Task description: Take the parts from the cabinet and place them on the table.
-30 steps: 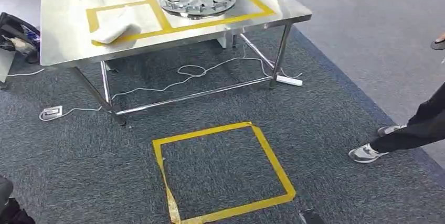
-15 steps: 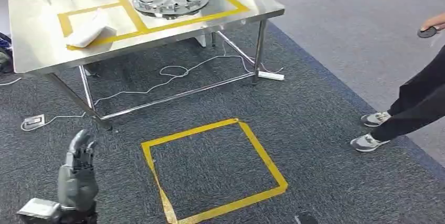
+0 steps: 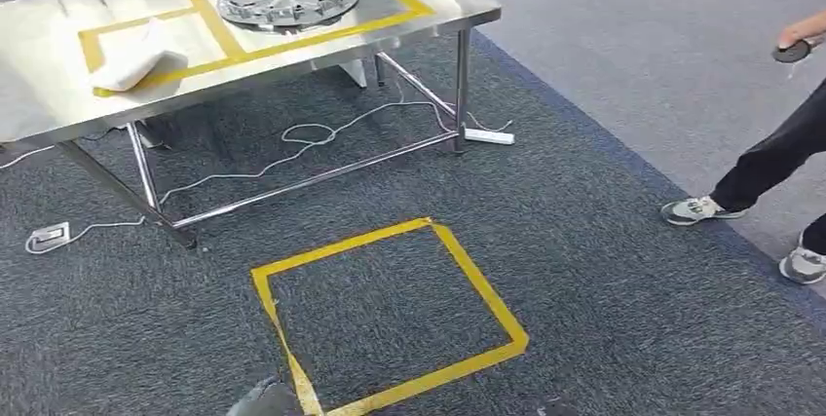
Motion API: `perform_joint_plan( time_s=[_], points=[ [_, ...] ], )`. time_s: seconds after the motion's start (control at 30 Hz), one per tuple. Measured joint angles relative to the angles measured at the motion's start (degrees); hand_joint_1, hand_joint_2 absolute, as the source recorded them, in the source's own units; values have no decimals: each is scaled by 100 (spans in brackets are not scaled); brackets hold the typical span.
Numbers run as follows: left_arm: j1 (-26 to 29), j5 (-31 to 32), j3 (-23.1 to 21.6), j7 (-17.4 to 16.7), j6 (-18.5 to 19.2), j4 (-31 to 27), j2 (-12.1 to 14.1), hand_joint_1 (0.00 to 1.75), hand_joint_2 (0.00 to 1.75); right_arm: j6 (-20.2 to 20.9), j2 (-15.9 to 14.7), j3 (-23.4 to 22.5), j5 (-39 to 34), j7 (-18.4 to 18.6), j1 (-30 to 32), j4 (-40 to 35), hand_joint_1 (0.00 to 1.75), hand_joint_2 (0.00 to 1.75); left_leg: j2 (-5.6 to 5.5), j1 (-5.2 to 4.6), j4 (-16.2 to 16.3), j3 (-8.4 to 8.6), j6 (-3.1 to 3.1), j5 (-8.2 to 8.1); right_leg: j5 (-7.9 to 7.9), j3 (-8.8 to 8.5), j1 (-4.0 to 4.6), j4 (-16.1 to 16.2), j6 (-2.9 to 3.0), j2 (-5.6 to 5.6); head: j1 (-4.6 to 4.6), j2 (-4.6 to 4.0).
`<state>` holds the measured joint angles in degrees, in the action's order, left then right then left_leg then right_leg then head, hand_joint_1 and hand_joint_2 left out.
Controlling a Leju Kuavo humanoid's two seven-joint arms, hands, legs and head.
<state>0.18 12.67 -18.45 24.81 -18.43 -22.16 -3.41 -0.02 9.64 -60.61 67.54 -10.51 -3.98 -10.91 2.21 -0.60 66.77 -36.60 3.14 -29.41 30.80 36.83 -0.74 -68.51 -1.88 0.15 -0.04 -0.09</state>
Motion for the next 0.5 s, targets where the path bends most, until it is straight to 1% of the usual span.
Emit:
perform_joint_plan(
  time_s=[0.03,0.07,0.1,0.13,0.17,0.2,0.23,0.27,0.3,0.33,0.37,0.4,0.43,0.47,0.5],
  points=[
    [-15,-48,26,-78,16,140,37,0,175,-5,0,0,-11,-18,-6,0,0,0,-3,-16,85,-52,82,-23,-7,5,-28,17,-8,-3,-9,-2],
    [-42,-129,74,-235,42,293,95,0,175,-7,20,0,-18,-44,-10,2,0,0,-10,-24,87,-68,122,-51,10,20,-102,5,-89,-7,-14,-2],
    [-59,-221,131,-485,50,406,140,0,175,-13,44,-2,-24,-70,-11,7,0,0,-10,-43,88,-66,97,-48,-14,23,-150,42,-185,-17,-15,-2],
    [-65,-302,175,-767,53,478,151,0,175,-33,70,-2,-28,-94,-18,9,0,0,-12,-56,87,-57,92,-16,-54,23,-205,96,-219,-17,-17,-2],
    [-81,-389,227,-1060,55,537,166,0,175,-50,74,-2,-33,-116,-41,9,0,0,5,-93,-124,-35,133,27,-150,-44,-199,254,-235,-9,-31,0],
    [-79,-532,302,-1436,51,605,159,0,175,-68,53,-4,-42,-142,-57,7,0,0,-1,37,-856,250,254,394,-158,53,-179,79,-159,-30,-129,-2],
    [-104,-694,396,-1714,48,674,162,0,175,-75,26,-4,-39,-162,-50,9,0,0,25,62,-895,264,282,458,-43,112,-115,-48,-168,-6,-109,-2],
    [-142,-921,521,-2079,22,735,184,0,175,-90,28,-4,-39,-177,-55,9,0,0,35,116,-977,301,280,514,109,214,-96,-231,-215,16,-105,-2],
    [-166,-1073,661,-2325,-8,777,173,0,175,-90,24,-4,-35,-177,-56,11,0,0,56,162,-976,279,191,537,259,312,-128,-430,-290,20,-85,-2],
    [-171,-1106,764,-2411,-11,810,159,0,175,-90,0,-4,-26,-175,-63,11,0,0,61,204,-957,252,84,532,395,410,-176,-643,-365,16,-81,-2],
    [-175,-1112,800,-2440,-15,819,142,0,175,-90,-7,-4,-24,-175,-71,11,0,0,66,249,-918,218,-11,531,433,459,-215,-757,-438,12,-74,-2],
    [-181,-1165,866,-2635,-17,858,96,0,175,-79,-46,-2,6,-179,-80,9,0,0,70,320,-847,174,-112,518,341,412,-257,-693,-516,4,-83,-2],
    [-183,-1209,925,-2795,-17,887,59,0,175,-48,-48,0,46,-192,-95,9,0,0,85,408,-745,123,-232,482,154,268,-301,-449,-598,-14,-79,-2],
    [-182,-1248,988,-2910,-39,898,30,0,175,-22,-68,7,79,-210,-117,9,0,0,105,516,-571,48,-372,409,-66,26,-364,-38,-719,-71,-77,-2],
    [-184,-1289,1062,-2938,-91,906,45,0,175,13,-68,15,94,-212,-157,9,0,0,122,598,-461,26,-482,348,-2,-67,-321,42,-857,-112,-64,-2]
  ],
)
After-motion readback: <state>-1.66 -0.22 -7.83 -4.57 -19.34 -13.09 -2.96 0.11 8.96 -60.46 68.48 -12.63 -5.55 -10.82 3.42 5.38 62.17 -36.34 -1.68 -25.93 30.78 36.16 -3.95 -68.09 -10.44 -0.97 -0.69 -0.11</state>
